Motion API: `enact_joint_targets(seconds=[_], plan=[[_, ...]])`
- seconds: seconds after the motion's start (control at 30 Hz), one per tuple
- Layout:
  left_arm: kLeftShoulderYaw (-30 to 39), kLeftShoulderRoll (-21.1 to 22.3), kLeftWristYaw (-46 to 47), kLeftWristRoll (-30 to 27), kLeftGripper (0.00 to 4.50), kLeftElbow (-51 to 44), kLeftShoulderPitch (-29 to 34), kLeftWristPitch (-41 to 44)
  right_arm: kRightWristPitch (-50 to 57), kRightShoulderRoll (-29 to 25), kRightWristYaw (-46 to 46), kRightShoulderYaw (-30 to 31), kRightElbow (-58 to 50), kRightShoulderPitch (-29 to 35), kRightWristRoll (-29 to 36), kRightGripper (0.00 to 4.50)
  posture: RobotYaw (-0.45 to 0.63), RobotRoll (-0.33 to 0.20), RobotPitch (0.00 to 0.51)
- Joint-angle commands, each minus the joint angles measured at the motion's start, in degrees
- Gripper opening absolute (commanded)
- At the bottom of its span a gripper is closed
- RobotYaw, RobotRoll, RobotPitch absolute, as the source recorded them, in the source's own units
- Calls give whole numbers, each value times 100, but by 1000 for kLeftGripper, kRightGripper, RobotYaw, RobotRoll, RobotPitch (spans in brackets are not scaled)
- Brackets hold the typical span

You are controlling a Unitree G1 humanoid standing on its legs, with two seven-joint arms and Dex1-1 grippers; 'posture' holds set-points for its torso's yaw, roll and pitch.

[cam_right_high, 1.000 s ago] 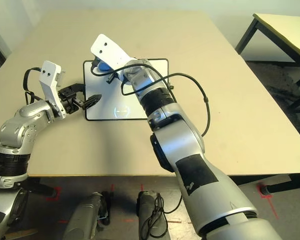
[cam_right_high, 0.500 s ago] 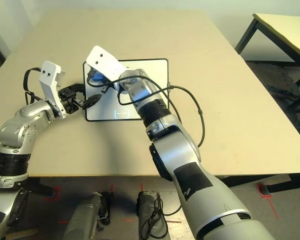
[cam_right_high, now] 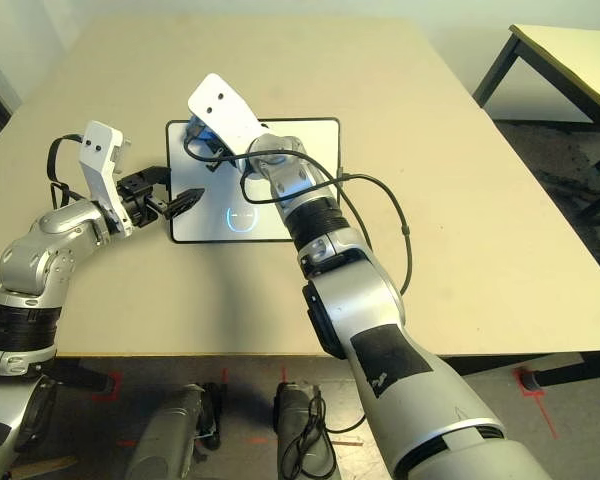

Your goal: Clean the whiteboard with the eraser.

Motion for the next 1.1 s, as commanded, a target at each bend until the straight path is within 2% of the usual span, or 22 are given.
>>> enact_joint_targets(seconds=[0.03, 0.3, 0.5, 0.67, 1.1], plan=[[-85, 37, -47, 63, 4500, 84, -12, -13, 294, 60, 160, 67, -177, 369, 85, 588, 74, 0, 182], [-98, 35, -79, 79, 4500, 150, -57, -48, 234, 62, 155, -37, -323, 431, 185, 588, 72, 0, 180], [-105, 25, -73, 72, 4500, 140, -57, -54, -467, 68, -189, -442, 256, -178, 427, 588, 75, 0, 179], [-95, 40, -71, 66, 4500, 120, -37, -48, -914, 154, -210, -547, 563, -341, 512, 588, 78, 0, 179], [-88, 45, -54, 58, 4500, 81, -20, -29, -815, 230, -89, -417, 506, 195, 461, 588, 82, 0, 180]])
